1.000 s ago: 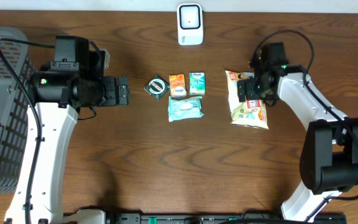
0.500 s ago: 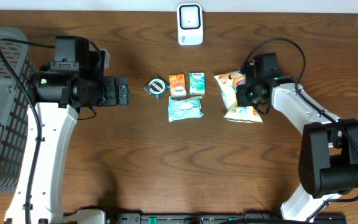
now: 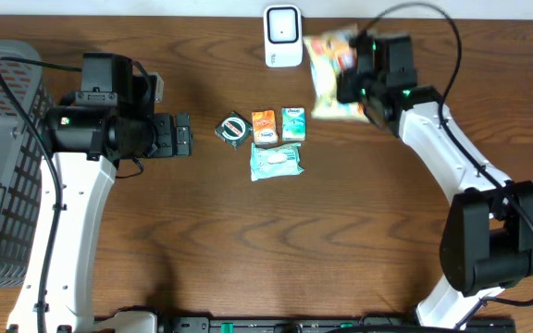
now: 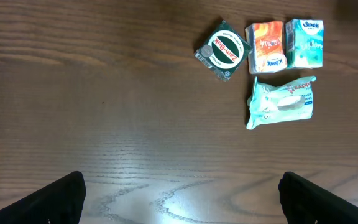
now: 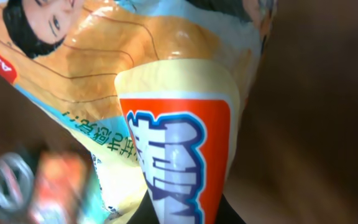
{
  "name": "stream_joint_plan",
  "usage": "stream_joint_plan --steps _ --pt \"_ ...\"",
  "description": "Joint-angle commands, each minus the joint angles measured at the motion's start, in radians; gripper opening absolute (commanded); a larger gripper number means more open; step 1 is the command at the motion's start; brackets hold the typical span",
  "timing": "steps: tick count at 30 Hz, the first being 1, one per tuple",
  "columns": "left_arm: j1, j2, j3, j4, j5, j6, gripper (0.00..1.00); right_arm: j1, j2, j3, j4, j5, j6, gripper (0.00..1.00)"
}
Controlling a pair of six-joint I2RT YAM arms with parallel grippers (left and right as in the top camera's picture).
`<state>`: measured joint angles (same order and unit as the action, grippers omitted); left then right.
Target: Scan the item barcode
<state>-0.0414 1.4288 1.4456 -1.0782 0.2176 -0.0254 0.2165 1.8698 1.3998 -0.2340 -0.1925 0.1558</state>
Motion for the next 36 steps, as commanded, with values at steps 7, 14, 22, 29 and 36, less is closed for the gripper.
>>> stream_joint_plan --steps 7,14,22,29,36 --pt "-0.003 0.002 -0.005 -0.006 -0.01 0.002 0.98 0.08 -0.018 0.028 0.347 0.099 0.188 0.01" --pt "-0.003 0.002 -0.005 -0.006 -0.01 0.002 0.98 0.116 0.068 0.193 0.423 0.254 0.154 0.01" --pt "-0.003 0.002 -0.005 -0.006 -0.01 0.002 0.98 0.15 0.36 0.514 0.419 0.257 0.072 0.01" --pt "-0.003 0.002 -0.005 -0.006 -0.01 0.002 0.97 0.163 0.513 0.57 0.564 0.278 0.051 0.01" --pt "-0.003 0.002 -0.005 -0.006 -0.01 0.002 0.98 0.163 0.524 0.57 0.55 0.34 0.025 0.01"
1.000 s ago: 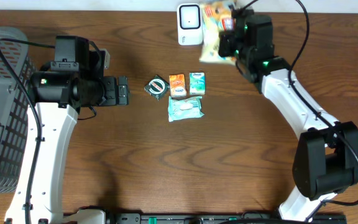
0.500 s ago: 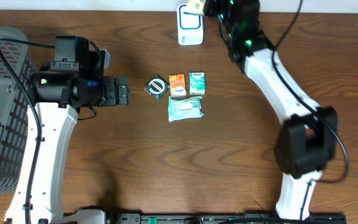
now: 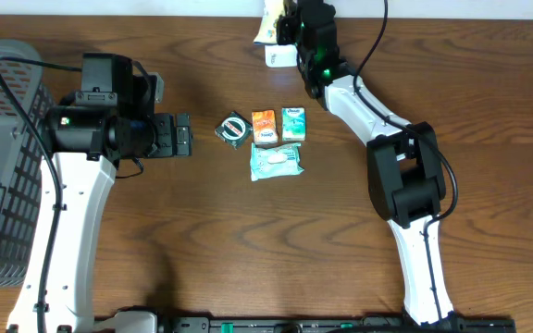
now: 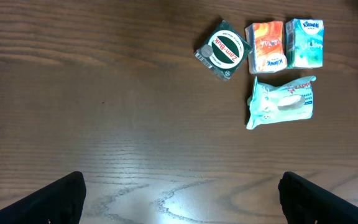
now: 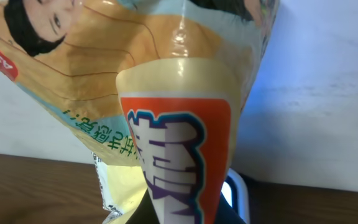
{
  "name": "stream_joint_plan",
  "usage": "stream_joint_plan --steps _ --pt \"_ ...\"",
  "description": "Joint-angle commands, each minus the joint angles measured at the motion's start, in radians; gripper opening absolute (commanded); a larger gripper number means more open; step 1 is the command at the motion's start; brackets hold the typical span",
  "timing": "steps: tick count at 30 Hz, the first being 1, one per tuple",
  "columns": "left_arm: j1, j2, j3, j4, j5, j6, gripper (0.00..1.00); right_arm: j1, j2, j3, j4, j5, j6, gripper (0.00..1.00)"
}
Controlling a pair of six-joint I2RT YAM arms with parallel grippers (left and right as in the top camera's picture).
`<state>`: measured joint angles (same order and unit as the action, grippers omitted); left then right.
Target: Scan the item barcode
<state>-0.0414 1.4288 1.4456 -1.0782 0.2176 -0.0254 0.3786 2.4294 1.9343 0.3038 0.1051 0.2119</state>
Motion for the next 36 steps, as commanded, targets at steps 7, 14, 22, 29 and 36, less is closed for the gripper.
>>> stream_joint_plan --steps 7,14,22,29,36 --pt "-0.003 0.002 -0.005 -0.006 -0.01 0.002 0.98 0.001 -0.042 0.035 -0.008 0.042 -0.03 0.01" --pt "-0.003 0.002 -0.005 -0.006 -0.01 0.002 0.98 -0.031 -0.128 0.035 -0.043 0.077 -0.034 0.01" --pt "-0.003 0.002 -0.005 -0.006 -0.01 0.002 0.98 -0.172 -0.286 0.035 -0.393 0.101 -0.127 0.01" --pt "-0.003 0.002 -0.005 -0.006 -0.01 0.002 0.98 -0.371 -0.331 0.035 -0.771 0.249 -0.41 0.01" --pt "-0.003 0.002 -0.005 -0.006 -0.01 0.002 0.98 -0.563 -0.292 0.031 -1.043 0.289 -0.595 0.01"
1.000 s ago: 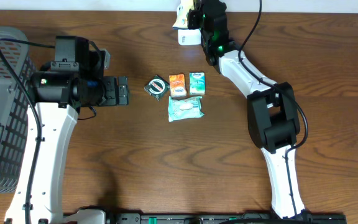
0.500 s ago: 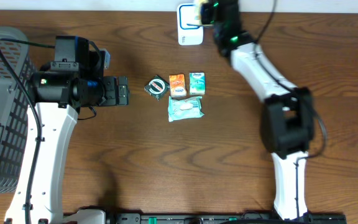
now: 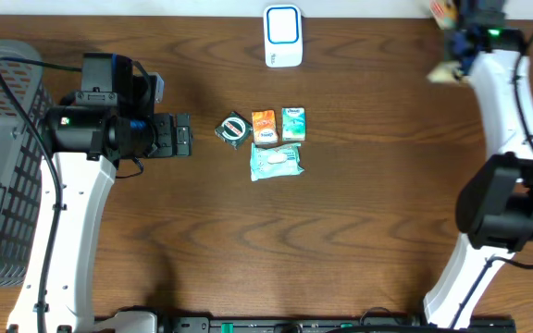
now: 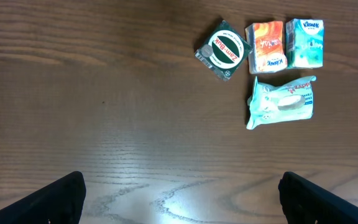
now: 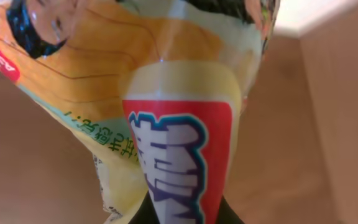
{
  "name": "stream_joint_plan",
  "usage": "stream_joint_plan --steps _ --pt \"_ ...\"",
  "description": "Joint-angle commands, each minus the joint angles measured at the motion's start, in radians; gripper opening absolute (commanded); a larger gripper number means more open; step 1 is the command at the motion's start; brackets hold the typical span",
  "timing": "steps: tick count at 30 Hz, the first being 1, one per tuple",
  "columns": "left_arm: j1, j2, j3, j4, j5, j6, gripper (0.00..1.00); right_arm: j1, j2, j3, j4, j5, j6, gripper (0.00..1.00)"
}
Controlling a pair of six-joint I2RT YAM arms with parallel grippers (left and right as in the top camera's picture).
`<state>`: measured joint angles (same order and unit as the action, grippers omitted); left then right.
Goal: Scan the item barcode
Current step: 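Carry the yellow package to the right table edge and release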
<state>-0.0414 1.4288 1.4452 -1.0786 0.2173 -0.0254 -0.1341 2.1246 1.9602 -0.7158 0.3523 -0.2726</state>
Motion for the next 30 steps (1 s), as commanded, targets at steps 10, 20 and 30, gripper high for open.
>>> stream_joint_plan --steps 10,20,30 --pt "-0.003 0.002 -0.004 -0.005 -0.009 0.002 0.98 -0.251 0.023 -0.006 -0.134 0.017 0.077 0.99" --pt "-0.003 0.002 -0.004 -0.005 -0.009 0.002 0.98 -0.219 0.023 -0.01 -0.195 -0.587 0.103 0.82" --pt "-0.003 0.002 -0.004 -0.005 -0.009 0.002 0.98 -0.058 0.024 -0.063 -0.24 -1.047 0.277 0.99"
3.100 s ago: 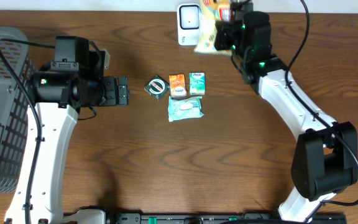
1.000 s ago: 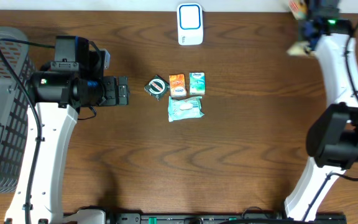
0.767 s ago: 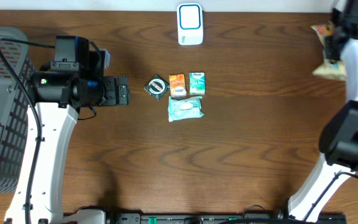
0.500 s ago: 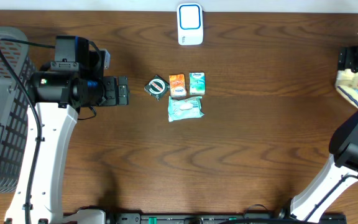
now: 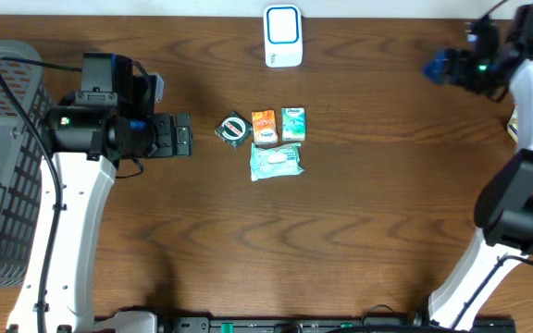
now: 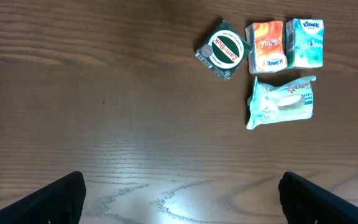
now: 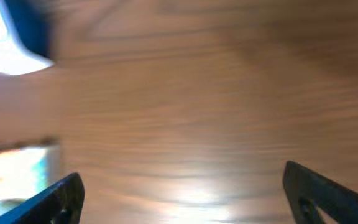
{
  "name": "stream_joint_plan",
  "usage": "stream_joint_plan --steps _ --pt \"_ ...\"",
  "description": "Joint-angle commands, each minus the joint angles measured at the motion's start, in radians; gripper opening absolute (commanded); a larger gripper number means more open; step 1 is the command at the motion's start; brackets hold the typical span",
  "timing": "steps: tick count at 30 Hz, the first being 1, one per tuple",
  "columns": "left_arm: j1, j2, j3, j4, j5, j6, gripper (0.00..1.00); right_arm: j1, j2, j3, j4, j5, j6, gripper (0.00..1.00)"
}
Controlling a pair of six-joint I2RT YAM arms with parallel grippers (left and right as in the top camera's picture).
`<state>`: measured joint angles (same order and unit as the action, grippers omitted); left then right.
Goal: Scan the item barcode
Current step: 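Carry the yellow package to the right table edge and release, then move the right gripper back toward the tissue packs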
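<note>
The white scanner (image 5: 283, 35) with its blue face stands at the back middle; it shows blurred in the right wrist view (image 7: 5, 37). My right gripper (image 5: 436, 67) hovers at the back right, open (image 7: 182, 193), with only blurred wood between its fingers. The snack bag is not in its jaws; a pale sliver (image 5: 513, 118) shows by the right arm at the table's edge, and I cannot tell what it is. My left gripper (image 5: 185, 135) is open (image 6: 180, 199) over bare table, left of the small items.
A green round tin (image 6: 224, 50), an orange tissue pack (image 6: 266, 47), a teal tissue pack (image 6: 304, 43) and a wet-wipes pack (image 6: 281, 102) lie grouped mid-table (image 5: 265, 139). A grey basket stands at the left edge.
My right gripper was shut on the snack bag at the back right corner. Now it is open and holds nothing, and the bag is gone from its view. The left arm has not moved.
My right gripper held the snack bag just right of the scanner, then right at the scanner, then far off at the back right corner. Now the bag is let go. The left gripper stayed open in one place throughout.
</note>
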<state>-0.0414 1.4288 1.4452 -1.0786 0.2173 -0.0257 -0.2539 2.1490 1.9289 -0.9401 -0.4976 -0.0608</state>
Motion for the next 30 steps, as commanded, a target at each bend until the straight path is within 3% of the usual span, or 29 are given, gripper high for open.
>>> stream_joint_plan --steps 1,9,13,16,26,30 --pt "-0.003 0.002 -0.004 -0.005 -0.009 0.002 0.98 0.09 -0.001 -0.047 -0.021 -0.205 0.065 0.99" --pt "-0.003 0.002 -0.004 -0.005 -0.009 0.002 0.98 0.326 0.0 -0.192 0.038 -0.125 0.065 0.99" --pt "-0.003 0.002 -0.004 -0.005 -0.009 0.002 0.98 0.396 0.0 -0.225 0.084 0.187 0.227 0.99" --pt "-0.003 0.002 -0.004 -0.005 -0.009 0.002 0.98 0.405 0.0 -0.226 0.062 0.465 0.362 0.99" --pt "-0.003 0.002 -0.004 -0.005 -0.009 0.002 0.98 0.273 0.0 -0.226 0.052 0.838 0.374 0.99" --pt "-0.003 0.002 -0.004 -0.005 -0.01 0.002 0.97 0.171 0.0 -0.226 0.066 0.836 0.359 0.66"
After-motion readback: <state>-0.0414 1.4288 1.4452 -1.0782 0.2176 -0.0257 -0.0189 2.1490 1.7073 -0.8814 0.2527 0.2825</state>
